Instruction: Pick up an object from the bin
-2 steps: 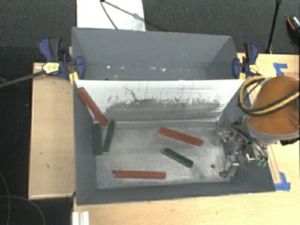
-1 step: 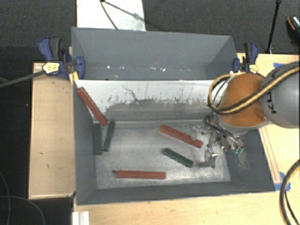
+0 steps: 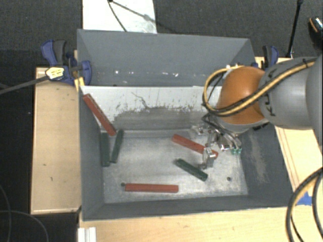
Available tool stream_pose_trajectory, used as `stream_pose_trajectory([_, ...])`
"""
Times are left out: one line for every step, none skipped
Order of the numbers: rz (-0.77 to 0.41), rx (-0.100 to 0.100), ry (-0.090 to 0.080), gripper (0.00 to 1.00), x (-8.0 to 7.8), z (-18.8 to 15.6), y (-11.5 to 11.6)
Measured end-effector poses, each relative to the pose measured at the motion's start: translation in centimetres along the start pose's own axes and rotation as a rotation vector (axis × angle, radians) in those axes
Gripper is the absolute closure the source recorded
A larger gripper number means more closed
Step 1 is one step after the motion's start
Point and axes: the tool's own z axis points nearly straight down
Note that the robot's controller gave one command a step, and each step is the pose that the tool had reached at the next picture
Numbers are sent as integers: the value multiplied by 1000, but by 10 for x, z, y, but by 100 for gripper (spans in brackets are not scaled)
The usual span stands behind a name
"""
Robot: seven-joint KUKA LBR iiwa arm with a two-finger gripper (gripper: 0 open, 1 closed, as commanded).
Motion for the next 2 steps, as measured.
stream_pose_trajectory([0, 2, 3, 100, 2, 0, -3])
stream_pose_trajectory([-190, 4, -3, 100, 10, -139, -17])
